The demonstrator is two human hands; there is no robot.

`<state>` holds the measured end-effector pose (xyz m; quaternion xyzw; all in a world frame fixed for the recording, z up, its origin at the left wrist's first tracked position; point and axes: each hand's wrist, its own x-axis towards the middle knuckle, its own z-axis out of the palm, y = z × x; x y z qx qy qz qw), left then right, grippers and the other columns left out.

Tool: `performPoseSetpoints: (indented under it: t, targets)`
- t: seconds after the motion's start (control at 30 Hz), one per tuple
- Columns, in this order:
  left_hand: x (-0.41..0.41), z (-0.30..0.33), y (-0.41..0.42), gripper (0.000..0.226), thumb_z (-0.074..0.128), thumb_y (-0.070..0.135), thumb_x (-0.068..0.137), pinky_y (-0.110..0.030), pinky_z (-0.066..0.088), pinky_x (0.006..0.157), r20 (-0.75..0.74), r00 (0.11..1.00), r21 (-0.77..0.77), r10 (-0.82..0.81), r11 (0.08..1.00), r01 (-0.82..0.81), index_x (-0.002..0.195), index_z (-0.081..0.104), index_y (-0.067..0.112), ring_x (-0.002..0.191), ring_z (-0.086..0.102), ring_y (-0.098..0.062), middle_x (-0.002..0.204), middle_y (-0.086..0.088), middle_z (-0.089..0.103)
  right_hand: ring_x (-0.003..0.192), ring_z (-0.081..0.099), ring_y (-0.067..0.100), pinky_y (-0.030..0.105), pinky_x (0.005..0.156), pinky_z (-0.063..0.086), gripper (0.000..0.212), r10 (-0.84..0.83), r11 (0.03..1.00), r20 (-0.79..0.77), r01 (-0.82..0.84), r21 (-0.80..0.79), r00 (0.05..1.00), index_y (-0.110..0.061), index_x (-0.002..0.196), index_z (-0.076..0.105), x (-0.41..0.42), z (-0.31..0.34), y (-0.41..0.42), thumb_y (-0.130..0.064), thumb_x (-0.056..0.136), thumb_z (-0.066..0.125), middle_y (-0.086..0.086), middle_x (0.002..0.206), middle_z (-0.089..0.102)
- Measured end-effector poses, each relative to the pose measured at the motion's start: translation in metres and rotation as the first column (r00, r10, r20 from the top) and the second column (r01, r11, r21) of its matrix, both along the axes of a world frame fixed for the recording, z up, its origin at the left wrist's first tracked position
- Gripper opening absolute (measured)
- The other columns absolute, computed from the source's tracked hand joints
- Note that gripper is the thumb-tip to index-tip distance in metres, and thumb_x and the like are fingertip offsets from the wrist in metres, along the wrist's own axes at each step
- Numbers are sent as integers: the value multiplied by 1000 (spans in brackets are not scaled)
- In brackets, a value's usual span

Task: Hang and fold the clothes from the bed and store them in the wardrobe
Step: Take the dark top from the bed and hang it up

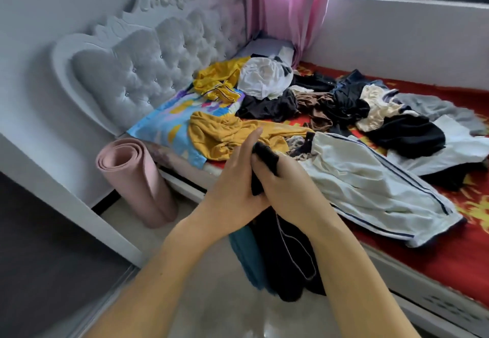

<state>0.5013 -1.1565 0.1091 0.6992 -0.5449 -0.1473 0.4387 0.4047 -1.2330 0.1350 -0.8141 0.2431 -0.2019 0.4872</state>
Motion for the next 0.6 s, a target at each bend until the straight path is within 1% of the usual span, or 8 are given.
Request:
performPoseSetpoints:
  t: [0.1, 0.17, 0.23, 0.33, 0.4, 0.47, 0.53, 0.6]
  targets:
    - [6, -10, 36, 79, 55, 14, 87, -40, 41, 104, 115, 986, 132, 116, 983, -131, 153, 14, 28, 131, 47, -26, 147, -10, 44, 51, 50, -7, 10, 51, 36, 38, 128, 991, -104, -130, -19, 986, -22, 69, 52, 0, 0, 25, -33, 103, 41, -12, 54, 54]
    - [12, -16, 68, 59, 52, 14, 95, -34, 44, 95, 145, 927, 82, 346, 930, -359, 149, 30, 21, 121, 55, -29, 132, -13, 58, 66, 58, -3, 18, 64, 45, 37, 291, 955, -164, -297, -16, 943, -14, 81, 63, 5, 1, 47, -35, 103, 41, -7, 70, 65]
    - [20, -19, 101, 33, 48, 19, 99, -23, 40, 76, 101, 821, -51, 562, 827, -560, 131, 50, 13, 99, 61, -29, 97, -7, 67, 88, 65, 9, 29, 81, 50, 30, 329, 942, -125, -334, -29, 936, -12, 102, 69, 11, -3, 69, -33, 101, 48, 0, 93, 71]
    - [35, -9, 151, 25, 46, 24, 101, -16, 33, 68, -107, 671, -167, 733, 652, -739, 117, 54, 8, 83, 57, -21, 79, 10, 55, 75, 66, 14, 31, 73, 51, 23, 323, 941, -170, -335, -48, 931, -14, 85, 68, 17, -18, 100, -34, 93, 61, 3, 80, 69]
    - [46, 1, 189, 25, 46, 30, 101, -23, 44, 82, -289, 617, -183, 732, 590, -786, 117, 56, 14, 95, 62, -24, 93, -1, 65, 69, 63, 12, 29, 70, 51, 18, 455, 864, -352, -501, -47, 818, -15, 82, 64, 26, -33, 136, -31, 90, 62, 1, 76, 67]
    - [51, 9, 234, 17, 49, 34, 98, -37, 49, 94, -457, 563, -198, 688, 539, -819, 107, 62, 26, 99, 65, -20, 99, 1, 69, 81, 62, 13, 26, 73, 47, 8, 554, 753, -486, -656, -55, 676, -21, 93, 64, 39, -56, 185, -21, 88, 58, -4, 87, 68]
    - [51, 13, 287, 17, 52, 40, 91, -35, 52, 87, -540, 517, -228, 665, 475, -850, 97, 64, 30, 86, 68, -8, 85, 13, 71, 92, 64, 21, 25, 76, 49, 17, 634, 585, -621, -811, -5, 462, -12, 102, 64, 49, -84, 240, -10, 90, 52, 7, 104, 69]
    - [53, 17, 346, 21, 50, 45, 85, -32, 53, 83, -562, 452, -256, 692, 374, -891, 94, 65, 33, 79, 67, -4, 80, 17, 70, 69, 66, 17, 13, 57, 48, 13, 699, 442, -683, -879, 179, 212, -11, 83, 60, 53, -110, 292, -7, 92, 51, 11, 95, 72]
